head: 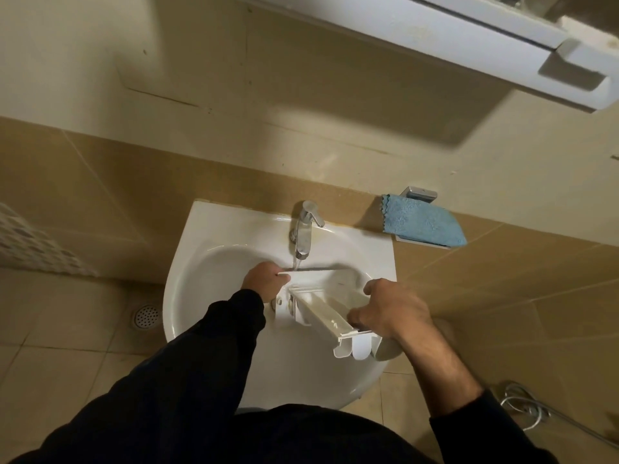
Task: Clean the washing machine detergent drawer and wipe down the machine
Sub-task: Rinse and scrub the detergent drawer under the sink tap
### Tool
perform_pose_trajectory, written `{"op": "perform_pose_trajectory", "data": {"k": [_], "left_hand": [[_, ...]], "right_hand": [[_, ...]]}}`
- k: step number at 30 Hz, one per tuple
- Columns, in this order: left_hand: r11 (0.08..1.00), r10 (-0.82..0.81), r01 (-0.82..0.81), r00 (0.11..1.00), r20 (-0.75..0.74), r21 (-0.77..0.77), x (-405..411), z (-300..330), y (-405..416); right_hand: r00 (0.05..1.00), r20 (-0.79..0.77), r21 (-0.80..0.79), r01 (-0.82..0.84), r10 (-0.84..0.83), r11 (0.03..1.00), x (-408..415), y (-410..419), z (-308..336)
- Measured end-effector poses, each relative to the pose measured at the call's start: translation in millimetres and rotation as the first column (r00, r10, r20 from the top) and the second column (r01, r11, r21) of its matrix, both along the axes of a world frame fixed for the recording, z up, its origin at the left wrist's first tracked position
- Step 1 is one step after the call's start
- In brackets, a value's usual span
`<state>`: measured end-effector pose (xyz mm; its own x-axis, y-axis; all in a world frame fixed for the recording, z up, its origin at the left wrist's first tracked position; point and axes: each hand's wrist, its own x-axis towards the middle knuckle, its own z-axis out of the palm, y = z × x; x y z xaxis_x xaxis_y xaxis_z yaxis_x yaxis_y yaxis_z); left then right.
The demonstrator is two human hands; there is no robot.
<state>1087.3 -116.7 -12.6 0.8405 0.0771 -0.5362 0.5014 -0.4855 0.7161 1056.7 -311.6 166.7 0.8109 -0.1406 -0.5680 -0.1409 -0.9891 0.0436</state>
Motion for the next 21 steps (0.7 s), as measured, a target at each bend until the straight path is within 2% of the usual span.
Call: {"op": "perform_pose_trajectory", "data": {"k": [5, 8, 12, 16, 18, 21], "left_hand": [[0.980, -0.059, 0.042, 0.995, 0.080, 0.196, 7, 7, -1], [0.975, -0.125, 0.103, 0.987, 0.100, 0.197, 13, 14, 7], [0.958, -0.230, 0.201, 0.965, 0.127, 0.206, 16, 17, 17], [0.920, -0.332, 0.305, 0.940, 0.078, 0.248, 12, 17, 27], [0.905, -0.379, 0.377, 0.925, -0.026, 0.198, 6, 18, 30], [0.935, -0.356, 0.351, 0.913, -0.201, -0.059, -5, 23, 36]], "right_hand": [[0.983, 0.109, -0.033, -0.142, 0.145, 0.989, -1, 4, -1], [0.961, 0.176, -0.010, -0.213, 0.212, 0.977, -7, 4, -8], [0.950, 0.241, 0.093, -0.226, 0.198, 0.970, -20, -6, -25], [0.964, 0.191, 0.200, -0.223, 0.185, 0.954, -26, -28, -46], [0.960, 0.155, 0.221, -0.266, 0.235, 0.939, -24, -36, -52], [0.918, 0.150, 0.230, -0.393, 0.366, 0.890, -17, -40, -59]]}}
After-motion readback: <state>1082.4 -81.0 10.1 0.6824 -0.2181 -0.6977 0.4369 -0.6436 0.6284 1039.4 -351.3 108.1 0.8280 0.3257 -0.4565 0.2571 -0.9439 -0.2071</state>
